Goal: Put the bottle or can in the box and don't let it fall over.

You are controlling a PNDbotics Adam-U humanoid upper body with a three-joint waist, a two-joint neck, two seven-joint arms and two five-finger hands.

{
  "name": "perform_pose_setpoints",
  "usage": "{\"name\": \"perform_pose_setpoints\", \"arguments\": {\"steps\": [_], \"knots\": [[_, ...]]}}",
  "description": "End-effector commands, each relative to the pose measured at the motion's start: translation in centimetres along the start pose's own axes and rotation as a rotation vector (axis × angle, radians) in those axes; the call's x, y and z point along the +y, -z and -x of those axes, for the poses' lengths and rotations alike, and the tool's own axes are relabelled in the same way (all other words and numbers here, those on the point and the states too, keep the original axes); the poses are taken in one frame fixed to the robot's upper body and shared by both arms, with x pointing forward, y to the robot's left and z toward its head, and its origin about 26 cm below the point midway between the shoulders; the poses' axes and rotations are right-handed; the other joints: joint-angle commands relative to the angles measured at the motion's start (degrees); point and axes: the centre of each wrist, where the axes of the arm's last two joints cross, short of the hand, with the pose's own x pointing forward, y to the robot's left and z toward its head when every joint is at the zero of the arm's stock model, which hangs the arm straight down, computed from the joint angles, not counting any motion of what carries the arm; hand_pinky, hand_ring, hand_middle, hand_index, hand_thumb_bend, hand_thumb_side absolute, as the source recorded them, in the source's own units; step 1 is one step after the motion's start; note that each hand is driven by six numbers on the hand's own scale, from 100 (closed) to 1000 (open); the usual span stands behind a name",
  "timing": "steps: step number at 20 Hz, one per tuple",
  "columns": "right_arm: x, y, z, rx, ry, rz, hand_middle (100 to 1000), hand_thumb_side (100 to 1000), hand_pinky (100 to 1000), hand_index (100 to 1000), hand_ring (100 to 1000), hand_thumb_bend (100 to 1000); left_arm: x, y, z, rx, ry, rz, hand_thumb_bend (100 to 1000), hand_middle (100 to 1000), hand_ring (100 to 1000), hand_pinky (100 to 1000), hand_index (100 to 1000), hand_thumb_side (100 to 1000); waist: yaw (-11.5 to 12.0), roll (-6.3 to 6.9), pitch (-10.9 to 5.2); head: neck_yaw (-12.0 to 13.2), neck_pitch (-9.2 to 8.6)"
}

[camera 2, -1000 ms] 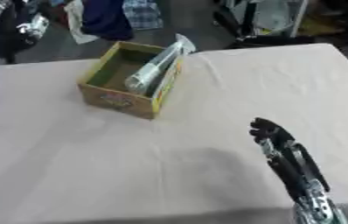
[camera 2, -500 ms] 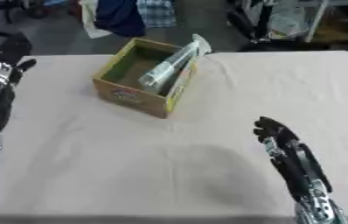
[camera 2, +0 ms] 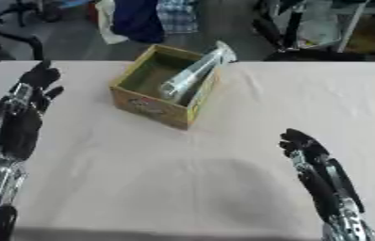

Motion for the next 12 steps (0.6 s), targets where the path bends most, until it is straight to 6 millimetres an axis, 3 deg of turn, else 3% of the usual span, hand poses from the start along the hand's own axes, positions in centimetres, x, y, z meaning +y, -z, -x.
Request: {"name": "perform_pose_setpoints", "arguments": {"steps": [1,12], "knots": [[-0.08,0.29,-0.62,-0.026,0.001,0.006,798,659,880,861,835,100,0.08,0.14,-0.37,-0.015,-0.004,0.007,100,980,956,949,780,830,-0.02,-0.03,-0.7,-0.2,0.32],[-0.12,0.18,-0.57,-0.023,0.003,0.007,798,660,879,860,835,100,0.05,-0.01,-0.1,-0.003,-0.003,-0.007,100,975,952,947,773,826,0.13,-0.12,-0.58,0.2,0.32]]}}
